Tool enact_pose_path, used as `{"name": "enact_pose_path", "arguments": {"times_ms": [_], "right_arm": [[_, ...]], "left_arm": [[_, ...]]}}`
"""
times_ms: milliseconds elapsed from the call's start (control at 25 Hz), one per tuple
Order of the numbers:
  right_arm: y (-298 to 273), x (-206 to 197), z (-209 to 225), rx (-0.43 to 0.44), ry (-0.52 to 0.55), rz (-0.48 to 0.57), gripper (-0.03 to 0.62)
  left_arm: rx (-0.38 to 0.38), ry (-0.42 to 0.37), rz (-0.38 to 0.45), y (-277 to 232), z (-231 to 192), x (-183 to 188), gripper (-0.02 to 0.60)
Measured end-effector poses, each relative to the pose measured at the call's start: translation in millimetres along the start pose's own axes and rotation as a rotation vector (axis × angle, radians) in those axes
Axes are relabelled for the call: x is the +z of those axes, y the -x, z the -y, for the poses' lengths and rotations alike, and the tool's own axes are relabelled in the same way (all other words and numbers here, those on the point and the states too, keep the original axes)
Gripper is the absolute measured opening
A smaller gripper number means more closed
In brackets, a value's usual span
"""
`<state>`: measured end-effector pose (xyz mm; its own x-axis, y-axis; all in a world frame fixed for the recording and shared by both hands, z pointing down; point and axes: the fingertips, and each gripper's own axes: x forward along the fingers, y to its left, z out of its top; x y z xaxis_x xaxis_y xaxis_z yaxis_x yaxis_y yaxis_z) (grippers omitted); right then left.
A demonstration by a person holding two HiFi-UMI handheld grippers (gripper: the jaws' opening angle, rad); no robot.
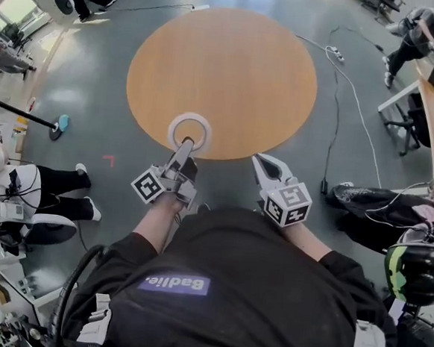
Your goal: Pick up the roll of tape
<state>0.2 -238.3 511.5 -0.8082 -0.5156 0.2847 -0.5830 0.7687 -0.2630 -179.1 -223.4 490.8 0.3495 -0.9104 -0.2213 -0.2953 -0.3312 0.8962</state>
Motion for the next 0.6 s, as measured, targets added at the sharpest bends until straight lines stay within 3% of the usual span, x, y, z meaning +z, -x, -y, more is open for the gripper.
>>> {"name": "enact_pose_path", "arguments": {"times_ms": [240,600], "right_arm": [[10.1,5.6,12.3,0.065,-0.011,0.010,0.005],[0.3,-2.4,-11.1,0.190,-0.091,-0.016,0.005]], "left_arm": [[0.031,-0.009,0.043,-6.2,34.6,-29.3,0.322],[0.082,0.001,0.118,14.1,61.2,-29.7,0.322]]}}
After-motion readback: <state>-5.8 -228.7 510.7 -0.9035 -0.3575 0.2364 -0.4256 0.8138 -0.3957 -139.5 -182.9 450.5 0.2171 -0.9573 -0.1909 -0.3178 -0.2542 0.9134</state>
